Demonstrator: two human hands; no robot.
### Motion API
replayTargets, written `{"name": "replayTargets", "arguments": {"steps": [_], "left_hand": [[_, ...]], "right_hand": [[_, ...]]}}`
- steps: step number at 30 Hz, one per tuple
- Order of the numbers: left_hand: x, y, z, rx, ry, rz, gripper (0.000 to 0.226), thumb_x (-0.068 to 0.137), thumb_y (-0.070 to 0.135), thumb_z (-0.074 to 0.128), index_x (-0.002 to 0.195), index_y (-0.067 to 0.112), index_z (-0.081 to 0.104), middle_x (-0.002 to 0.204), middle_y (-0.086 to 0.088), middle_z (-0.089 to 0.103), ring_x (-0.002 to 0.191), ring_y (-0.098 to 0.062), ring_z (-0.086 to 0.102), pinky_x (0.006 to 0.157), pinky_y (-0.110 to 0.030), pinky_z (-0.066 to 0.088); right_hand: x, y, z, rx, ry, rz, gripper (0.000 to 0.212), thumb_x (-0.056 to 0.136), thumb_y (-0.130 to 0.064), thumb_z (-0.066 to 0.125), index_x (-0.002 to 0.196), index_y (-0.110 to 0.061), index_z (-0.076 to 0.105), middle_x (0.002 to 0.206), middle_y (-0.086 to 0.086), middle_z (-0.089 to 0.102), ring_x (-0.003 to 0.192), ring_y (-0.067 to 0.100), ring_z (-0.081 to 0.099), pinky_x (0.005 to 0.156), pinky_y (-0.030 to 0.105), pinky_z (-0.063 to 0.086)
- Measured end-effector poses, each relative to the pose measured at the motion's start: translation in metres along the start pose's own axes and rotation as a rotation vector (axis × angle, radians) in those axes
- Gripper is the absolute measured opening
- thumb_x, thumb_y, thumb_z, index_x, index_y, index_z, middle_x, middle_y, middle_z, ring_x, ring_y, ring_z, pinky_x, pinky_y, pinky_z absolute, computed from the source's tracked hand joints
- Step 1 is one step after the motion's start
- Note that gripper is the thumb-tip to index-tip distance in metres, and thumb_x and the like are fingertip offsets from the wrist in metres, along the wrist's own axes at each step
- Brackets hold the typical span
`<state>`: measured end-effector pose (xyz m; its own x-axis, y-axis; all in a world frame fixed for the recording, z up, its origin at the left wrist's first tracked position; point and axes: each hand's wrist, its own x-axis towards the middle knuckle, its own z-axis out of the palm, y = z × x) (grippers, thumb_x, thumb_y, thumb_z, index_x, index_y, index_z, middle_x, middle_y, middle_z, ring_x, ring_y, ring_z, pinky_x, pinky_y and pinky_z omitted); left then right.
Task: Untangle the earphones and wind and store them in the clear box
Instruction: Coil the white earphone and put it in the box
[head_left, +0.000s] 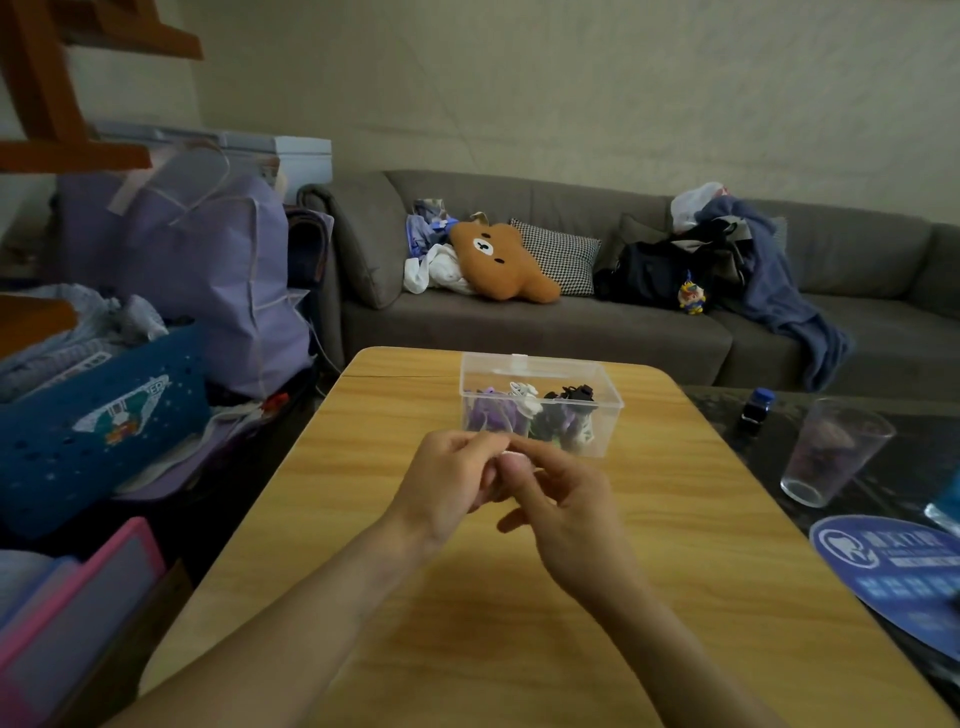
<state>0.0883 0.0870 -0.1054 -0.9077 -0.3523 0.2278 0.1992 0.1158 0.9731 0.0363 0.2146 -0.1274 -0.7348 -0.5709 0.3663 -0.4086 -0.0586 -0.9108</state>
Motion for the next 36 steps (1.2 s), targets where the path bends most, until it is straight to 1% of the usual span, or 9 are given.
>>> {"name": "replayTargets", "arguments": {"steps": [9,13,16,19,23,25,29,31,36], "left_hand": [[0.007,-0.016,0.004,-0.222,0.458,0.077,0.036,0.073,0.007,0.048,0.038,0.014,0.045,0.039,0.002,0.041,0.038,-0.009,0.038,0.039,-0.018,0.030],[0.013,-0.027,0.010,-0.140,0.516,-0.052,0.030,0.081,0.008,0.051,0.052,0.003,0.052,0.051,-0.009,0.048,0.049,-0.016,0.045,0.047,-0.028,0.036],[0.021,-0.030,0.009,-0.076,0.479,-0.230,0.025,0.065,0.022,0.054,0.056,-0.002,0.054,0.057,-0.014,0.049,0.052,-0.022,0.046,0.050,-0.031,0.037],[0.024,-0.033,0.011,-0.096,0.334,-0.401,0.024,0.084,0.015,0.054,0.064,0.004,0.060,0.058,-0.012,0.052,0.052,-0.021,0.045,0.051,-0.030,0.034],[0.026,-0.029,0.016,-0.255,0.255,-0.309,0.025,0.095,0.015,0.058,0.111,-0.004,0.062,0.087,-0.016,0.069,0.066,-0.019,0.061,0.053,-0.029,0.041],[0.031,-0.025,0.020,-0.316,0.247,-0.272,0.027,0.095,0.014,0.054,0.115,-0.004,0.061,0.104,-0.016,0.072,0.078,-0.016,0.067,0.056,-0.027,0.045],[0.042,-0.047,0.021,0.296,0.463,-0.232,0.017,0.093,0.020,0.064,0.105,0.010,0.056,0.102,-0.006,0.064,0.085,-0.018,0.058,0.061,-0.024,0.040],[0.045,-0.062,0.021,0.570,0.408,-0.215,0.037,0.091,0.035,0.068,0.112,0.008,0.053,0.102,-0.005,0.059,0.086,-0.019,0.055,0.060,-0.023,0.040],[0.058,-0.078,0.033,0.962,0.293,-0.198,0.065,0.082,0.064,0.064,0.120,0.011,0.058,0.117,-0.006,0.061,0.116,-0.030,0.051,0.094,-0.038,0.045]], "right_hand": [[0.001,0.018,0.039,-0.361,0.163,-0.256,0.024,0.098,-0.029,0.058,0.119,-0.027,0.070,0.096,-0.016,0.061,0.087,0.008,0.062,0.072,0.033,0.056],[0.007,0.017,0.033,-0.416,0.166,-0.245,0.016,0.100,-0.025,0.056,0.109,-0.022,0.069,0.092,-0.010,0.061,0.084,0.006,0.057,0.070,0.016,0.045],[0.005,0.018,0.027,-0.454,0.074,-0.139,0.012,0.104,-0.030,0.048,0.101,-0.022,0.058,0.091,-0.008,0.055,0.080,0.006,0.053,0.066,0.015,0.041],[0.002,0.020,0.026,-0.414,0.035,0.038,0.016,0.107,-0.032,0.037,0.103,-0.021,0.047,0.094,-0.004,0.057,0.077,0.006,0.055,0.061,0.020,0.044],[0.023,0.022,0.008,-0.271,0.156,0.279,0.017,0.108,-0.026,0.035,0.105,-0.015,0.048,0.089,-0.002,0.060,0.074,0.008,0.056,0.049,0.012,0.037],[0.035,0.026,-0.007,-0.236,0.265,0.360,0.020,0.108,-0.023,0.035,0.102,-0.013,0.052,0.089,0.004,0.063,0.077,0.017,0.058,0.049,0.016,0.034],[0.045,0.044,-0.034,-0.144,0.405,0.555,0.023,0.105,-0.018,0.038,0.107,-0.006,0.057,0.094,0.012,0.067,0.078,0.023,0.061,0.057,0.030,0.042],[0.047,0.051,-0.043,-0.142,0.401,0.597,0.025,0.104,-0.017,0.040,0.112,-0.002,0.058,0.099,0.016,0.068,0.081,0.026,0.061,0.059,0.031,0.043],[0.041,0.052,-0.048,-0.383,0.200,0.548,0.018,0.103,-0.014,0.043,0.108,-0.005,0.057,0.107,0.017,0.067,0.095,0.033,0.064,0.068,0.032,0.048]]}}
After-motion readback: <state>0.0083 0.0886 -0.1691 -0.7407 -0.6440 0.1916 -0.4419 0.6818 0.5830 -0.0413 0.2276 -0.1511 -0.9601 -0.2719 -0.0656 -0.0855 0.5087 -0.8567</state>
